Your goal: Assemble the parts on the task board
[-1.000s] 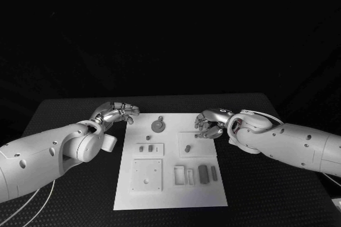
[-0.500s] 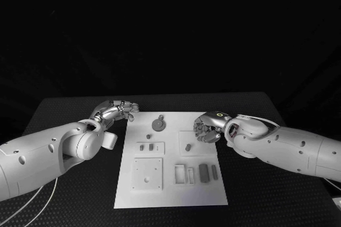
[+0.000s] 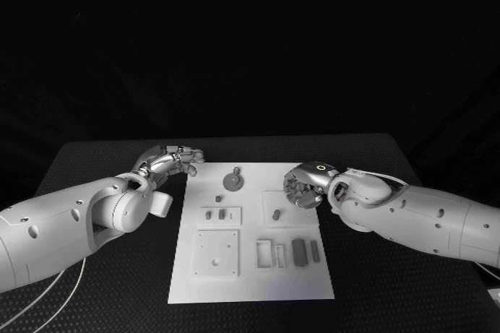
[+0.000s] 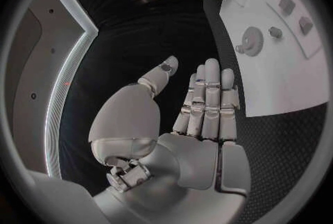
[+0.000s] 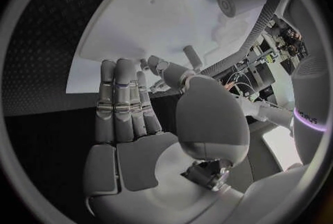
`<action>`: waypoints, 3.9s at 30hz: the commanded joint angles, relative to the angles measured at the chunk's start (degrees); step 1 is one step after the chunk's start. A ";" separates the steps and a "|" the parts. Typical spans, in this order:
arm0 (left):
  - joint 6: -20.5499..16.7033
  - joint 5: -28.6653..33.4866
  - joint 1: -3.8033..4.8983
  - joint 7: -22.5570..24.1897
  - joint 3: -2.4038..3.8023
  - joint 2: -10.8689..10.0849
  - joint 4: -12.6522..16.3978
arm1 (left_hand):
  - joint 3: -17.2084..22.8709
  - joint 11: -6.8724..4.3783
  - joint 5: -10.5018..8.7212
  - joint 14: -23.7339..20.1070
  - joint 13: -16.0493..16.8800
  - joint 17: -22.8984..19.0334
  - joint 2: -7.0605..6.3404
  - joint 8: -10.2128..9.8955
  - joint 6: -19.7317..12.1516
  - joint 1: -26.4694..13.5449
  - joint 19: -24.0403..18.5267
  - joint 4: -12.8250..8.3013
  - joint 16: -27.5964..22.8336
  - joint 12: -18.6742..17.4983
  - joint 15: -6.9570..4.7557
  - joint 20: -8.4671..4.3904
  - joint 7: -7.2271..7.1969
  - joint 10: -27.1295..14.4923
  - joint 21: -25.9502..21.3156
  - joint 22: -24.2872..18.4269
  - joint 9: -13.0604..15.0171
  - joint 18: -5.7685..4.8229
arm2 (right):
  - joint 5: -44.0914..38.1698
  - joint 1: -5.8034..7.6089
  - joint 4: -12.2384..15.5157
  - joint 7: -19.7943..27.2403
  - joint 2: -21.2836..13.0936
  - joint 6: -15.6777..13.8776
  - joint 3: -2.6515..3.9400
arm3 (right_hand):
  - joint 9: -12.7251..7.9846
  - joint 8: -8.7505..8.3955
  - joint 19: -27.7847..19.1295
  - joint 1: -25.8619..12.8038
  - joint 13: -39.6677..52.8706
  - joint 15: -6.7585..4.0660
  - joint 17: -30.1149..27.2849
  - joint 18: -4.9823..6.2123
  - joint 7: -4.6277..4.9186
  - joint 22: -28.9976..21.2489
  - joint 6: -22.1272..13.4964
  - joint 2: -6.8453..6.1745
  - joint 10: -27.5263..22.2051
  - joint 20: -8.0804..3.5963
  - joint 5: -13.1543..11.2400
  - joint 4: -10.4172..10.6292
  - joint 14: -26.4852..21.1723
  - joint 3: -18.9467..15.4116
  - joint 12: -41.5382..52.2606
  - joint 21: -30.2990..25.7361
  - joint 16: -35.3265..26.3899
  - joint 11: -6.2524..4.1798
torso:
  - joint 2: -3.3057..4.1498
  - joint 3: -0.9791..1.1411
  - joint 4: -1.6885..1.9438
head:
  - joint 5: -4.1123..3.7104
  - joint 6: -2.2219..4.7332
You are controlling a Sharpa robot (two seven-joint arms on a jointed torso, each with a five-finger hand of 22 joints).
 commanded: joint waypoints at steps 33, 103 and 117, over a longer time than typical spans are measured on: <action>1.16 0.50 0.08 0.21 0.05 0.13 -0.45 | -0.71 -0.09 -0.19 0.07 0.04 0.19 0.62 0.11 -0.84 -0.27 -0.01 -0.12 -0.62 0.13 -0.14 -0.04 0.06 -0.11 -0.42 0.06 -0.05 0.67 | -12.44 -1.34 0.44 -5.94 1.74 0.43 -1.91 | 1.05 1.33 2.88 1.70 5.10 -2.41 4.64 0.72 -2.05 5.56 5.75 2.24 5.55 -2.33 -0.15 -2.67 0.70 4.75 0.05 5.84 7.93 -2.17 | -0.03 -0.03 0.05 | -0.04 -0.73; 0.08 1.41 0.47 0.64 0.06 3.11 -5.72 | -1.07 -0.05 -0.17 0.33 0.05 0.52 0.78 -0.22 -1.84 -0.74 0.27 0.10 -1.11 0.13 -0.11 -0.03 0.45 -0.30 -0.84 0.16 -0.26 0.70 | -5.34 -1.26 12.50 -1.37 7.04 -2.74 -0.53 | 1.57 0.95 3.59 0.59 7.08 -2.80 4.55 0.72 -2.28 6.10 6.60 2.14 6.59 -2.92 0.06 -2.47 0.83 5.68 -0.74 7.15 9.96 -2.56 | -0.07 -0.28 0.20 | 5.46 -0.35; 0.16 1.42 0.62 0.64 0.06 3.90 -6.14 | -1.10 -0.05 -0.18 0.34 0.06 0.57 0.73 -0.19 -1.86 -0.80 0.29 0.15 -1.19 0.15 -0.11 -0.02 0.46 -0.29 -0.91 0.18 -0.26 0.70 | -7.37 -3.32 11.82 -1.34 10.03 -2.41 -2.39 | 1.63 0.90 3.58 0.55 7.24 -2.80 4.45 0.72 -2.28 6.09 6.59 2.26 6.61 -2.93 0.08 -2.65 0.82 5.65 -0.85 7.20 10.05 -2.56 | 0.01 -0.16 0.10 | 7.49 -1.31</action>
